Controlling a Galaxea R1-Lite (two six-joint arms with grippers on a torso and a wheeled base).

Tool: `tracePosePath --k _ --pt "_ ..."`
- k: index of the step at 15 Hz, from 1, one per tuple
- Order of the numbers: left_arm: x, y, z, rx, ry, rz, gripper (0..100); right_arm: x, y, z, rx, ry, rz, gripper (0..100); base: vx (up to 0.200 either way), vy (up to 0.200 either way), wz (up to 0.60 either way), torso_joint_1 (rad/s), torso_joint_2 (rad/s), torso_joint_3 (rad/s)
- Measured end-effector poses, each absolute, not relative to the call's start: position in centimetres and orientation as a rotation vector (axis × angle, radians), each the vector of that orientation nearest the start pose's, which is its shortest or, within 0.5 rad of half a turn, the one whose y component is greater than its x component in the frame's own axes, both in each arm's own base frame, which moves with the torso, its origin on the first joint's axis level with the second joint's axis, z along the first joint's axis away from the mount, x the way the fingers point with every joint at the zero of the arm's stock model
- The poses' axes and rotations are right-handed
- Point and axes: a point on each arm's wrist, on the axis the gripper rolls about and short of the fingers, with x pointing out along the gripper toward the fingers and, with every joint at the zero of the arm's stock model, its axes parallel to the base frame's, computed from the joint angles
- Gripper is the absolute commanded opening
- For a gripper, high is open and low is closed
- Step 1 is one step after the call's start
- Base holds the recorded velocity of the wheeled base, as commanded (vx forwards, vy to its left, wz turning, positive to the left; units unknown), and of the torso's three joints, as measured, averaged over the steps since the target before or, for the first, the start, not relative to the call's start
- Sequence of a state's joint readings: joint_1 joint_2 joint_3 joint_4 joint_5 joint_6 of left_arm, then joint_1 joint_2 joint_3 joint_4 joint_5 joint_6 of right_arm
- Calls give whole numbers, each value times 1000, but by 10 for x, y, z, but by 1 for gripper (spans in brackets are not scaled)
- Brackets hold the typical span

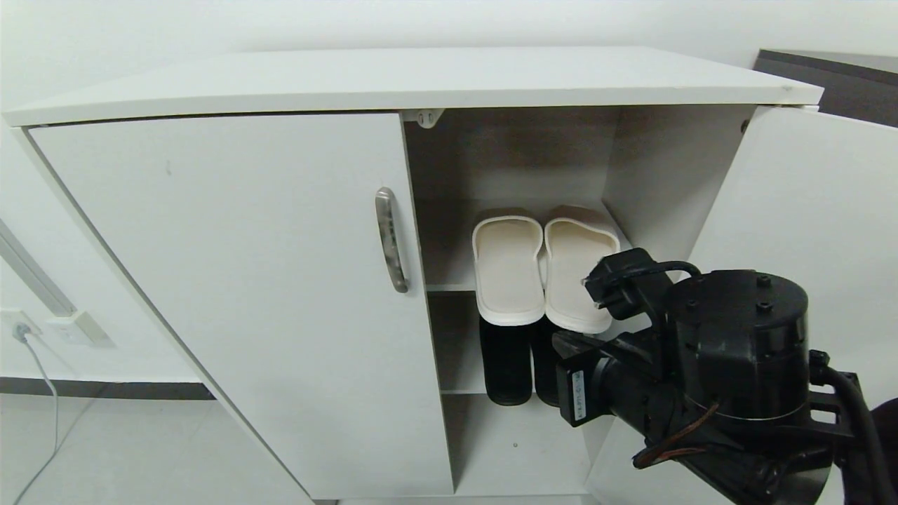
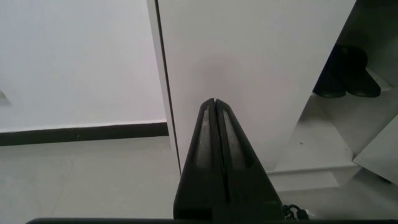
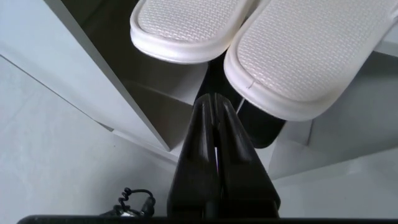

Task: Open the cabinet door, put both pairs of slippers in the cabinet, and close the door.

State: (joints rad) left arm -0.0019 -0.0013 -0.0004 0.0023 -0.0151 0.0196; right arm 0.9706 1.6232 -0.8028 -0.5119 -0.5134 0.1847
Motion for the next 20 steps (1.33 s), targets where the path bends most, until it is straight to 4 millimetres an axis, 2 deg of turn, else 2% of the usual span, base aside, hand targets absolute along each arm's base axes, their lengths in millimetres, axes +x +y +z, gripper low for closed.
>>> tracePosePath --k 5,20 --pt "-23 0 75 20 1 -16 0 171 231 194 -11 249 430 0 0 0 0 0 0 0" --pt "-23 0 75 21 1 -17 0 172 231 191 -15 253 426 0 -200 0 0 2 4 3"
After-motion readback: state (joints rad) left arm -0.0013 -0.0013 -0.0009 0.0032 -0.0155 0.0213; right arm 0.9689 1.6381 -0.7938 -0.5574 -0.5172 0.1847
